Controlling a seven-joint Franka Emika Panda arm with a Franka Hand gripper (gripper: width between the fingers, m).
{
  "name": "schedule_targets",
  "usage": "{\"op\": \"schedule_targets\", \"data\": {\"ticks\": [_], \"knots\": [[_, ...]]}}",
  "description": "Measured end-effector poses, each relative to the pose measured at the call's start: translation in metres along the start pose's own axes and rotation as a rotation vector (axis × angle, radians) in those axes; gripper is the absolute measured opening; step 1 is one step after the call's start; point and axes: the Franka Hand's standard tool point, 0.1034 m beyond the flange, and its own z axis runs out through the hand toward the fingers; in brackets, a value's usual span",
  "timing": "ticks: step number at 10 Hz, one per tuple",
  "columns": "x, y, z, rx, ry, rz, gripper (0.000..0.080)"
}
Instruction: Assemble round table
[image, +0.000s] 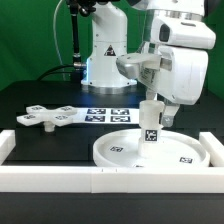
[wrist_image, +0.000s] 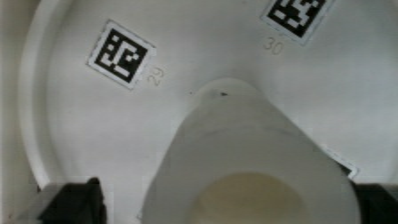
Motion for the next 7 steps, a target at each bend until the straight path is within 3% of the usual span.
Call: {"op": "schedule_targets", "data": {"ticks": [2,3,4,5,7], "knots": [[-0.0038,-0.0010,0.0007,0.002,-0.007,-0.076,0.0619],[-0.0057,-0.0014,0.0009,0.002,-0.007,-0.080,0.0483],[-0.0058,-0.0026,0.0014,0.007,-0.007,-0.074,0.0483],[-0.0063,-0.0034,0.0017,0.010,-0.007,-0.073,0.0408],[-0.0065,-0.0037,0.0019,0.011,-0.007,-0.058,0.0408]]}}
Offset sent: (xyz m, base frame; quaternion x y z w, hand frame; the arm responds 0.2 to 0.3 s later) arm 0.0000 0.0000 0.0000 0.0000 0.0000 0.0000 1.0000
